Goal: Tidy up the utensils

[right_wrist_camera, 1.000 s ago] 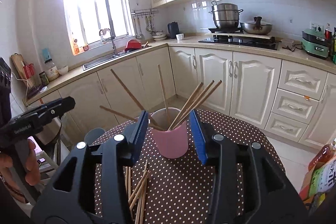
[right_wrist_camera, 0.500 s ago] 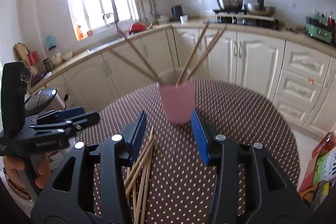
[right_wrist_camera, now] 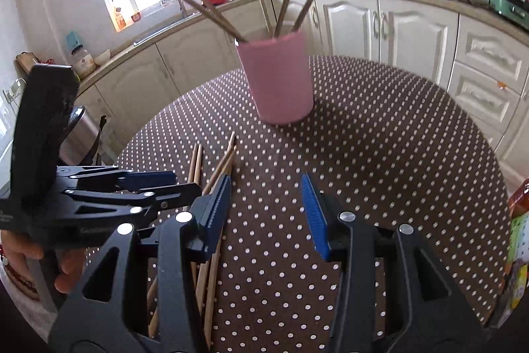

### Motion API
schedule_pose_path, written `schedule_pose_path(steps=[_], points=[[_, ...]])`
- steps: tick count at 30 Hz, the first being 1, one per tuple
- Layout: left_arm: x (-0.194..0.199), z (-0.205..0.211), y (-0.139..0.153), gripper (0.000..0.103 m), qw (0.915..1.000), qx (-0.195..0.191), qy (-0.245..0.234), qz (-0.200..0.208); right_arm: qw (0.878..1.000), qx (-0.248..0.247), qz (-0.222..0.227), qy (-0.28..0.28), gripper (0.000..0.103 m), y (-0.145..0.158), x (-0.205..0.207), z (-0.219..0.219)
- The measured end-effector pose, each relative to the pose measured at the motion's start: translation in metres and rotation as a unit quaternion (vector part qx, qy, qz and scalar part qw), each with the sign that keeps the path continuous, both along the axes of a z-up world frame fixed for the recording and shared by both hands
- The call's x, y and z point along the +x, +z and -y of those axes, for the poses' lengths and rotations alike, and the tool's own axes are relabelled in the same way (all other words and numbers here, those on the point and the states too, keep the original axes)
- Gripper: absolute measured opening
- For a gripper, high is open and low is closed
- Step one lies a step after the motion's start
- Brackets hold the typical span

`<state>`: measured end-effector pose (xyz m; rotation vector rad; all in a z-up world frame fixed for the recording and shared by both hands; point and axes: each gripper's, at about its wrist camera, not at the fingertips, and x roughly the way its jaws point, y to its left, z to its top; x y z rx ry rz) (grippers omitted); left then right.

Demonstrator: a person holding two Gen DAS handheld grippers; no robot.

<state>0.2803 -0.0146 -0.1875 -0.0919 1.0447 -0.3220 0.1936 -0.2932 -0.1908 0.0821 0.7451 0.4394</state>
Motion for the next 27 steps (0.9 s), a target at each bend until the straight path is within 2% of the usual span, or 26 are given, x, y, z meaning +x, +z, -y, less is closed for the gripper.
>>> schedule_pose_path(steps=[4,10,16,18,20,23,27], points=[[0.007,0.003,-0.012,0.027,0.9998,-0.002,-0.005,-0.02,1.0,0.002,-0.011,0.003,0.044,-0.009,0.001,-0.001],[0.016,0.012,-0.016,0.016,0.9997,-0.001,-0.007,-0.025,1.0,0.009,-0.025,0.003,0.044,-0.018,0.005,0.001],[0.03,0.023,-0.013,0.015,0.9993,0.008,-0.015,-0.033,0.999,0.011,-0.033,0.006,0.044,-0.021,0.013,0.002],[0.032,0.026,-0.012,0.011,0.9992,0.014,-0.016,-0.033,0.999,0.012,-0.034,0.006,0.044,-0.022,0.014,0.002],[0.035,0.027,-0.011,0.01,0.9994,0.006,-0.011,-0.033,0.999,0.013,-0.035,0.007,0.044,-0.021,0.015,0.002],[0.035,0.023,-0.009,0.001,0.9996,0.0,0.0,-0.029,0.999,0.013,-0.041,0.012,0.044,-0.02,0.017,-0.001],[0.029,0.01,-0.005,0.001,0.9996,-0.015,0.006,-0.025,0.999,0.008,-0.048,0.022,0.044,-0.02,0.022,-0.011]])
